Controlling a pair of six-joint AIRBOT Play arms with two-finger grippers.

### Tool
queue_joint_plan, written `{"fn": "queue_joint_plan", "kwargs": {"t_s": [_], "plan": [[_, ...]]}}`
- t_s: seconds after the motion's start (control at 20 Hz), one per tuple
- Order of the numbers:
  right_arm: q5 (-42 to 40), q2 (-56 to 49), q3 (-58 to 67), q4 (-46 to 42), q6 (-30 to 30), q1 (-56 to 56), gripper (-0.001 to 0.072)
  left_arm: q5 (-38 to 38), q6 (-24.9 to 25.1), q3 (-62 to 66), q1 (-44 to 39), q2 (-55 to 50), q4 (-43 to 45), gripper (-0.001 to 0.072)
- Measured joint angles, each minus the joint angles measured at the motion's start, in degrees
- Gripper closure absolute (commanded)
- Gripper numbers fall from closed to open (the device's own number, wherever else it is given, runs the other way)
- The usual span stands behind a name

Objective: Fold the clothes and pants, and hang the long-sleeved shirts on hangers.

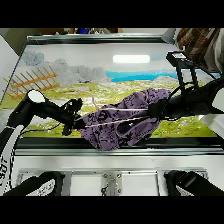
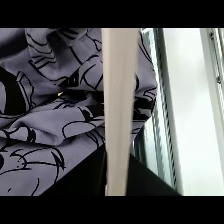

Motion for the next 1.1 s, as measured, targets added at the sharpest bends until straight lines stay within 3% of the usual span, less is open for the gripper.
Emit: {"fn": "queue_joint_plan", "kwargs": {"t_s": [0.45,0.9,1.1], "plan": [[-13.1,-2.3,0.0,10.2,0.0,2.4,0.0683,0.1,-0.2,0.0,0.0,-0.8,-0.3,0.0693],[-28.8,-8.8,0.0,12.3,0.0,13.3,0.0683,-0.2,-0.2,0.0,0.0,-0.8,-0.3,0.0693],[-32.2,-10.8,0.0,12.4,0.0,15.3,0.0682,-0.5,-0.1,0.0,0.0,-0.8,-0.3,0.0692]]}}
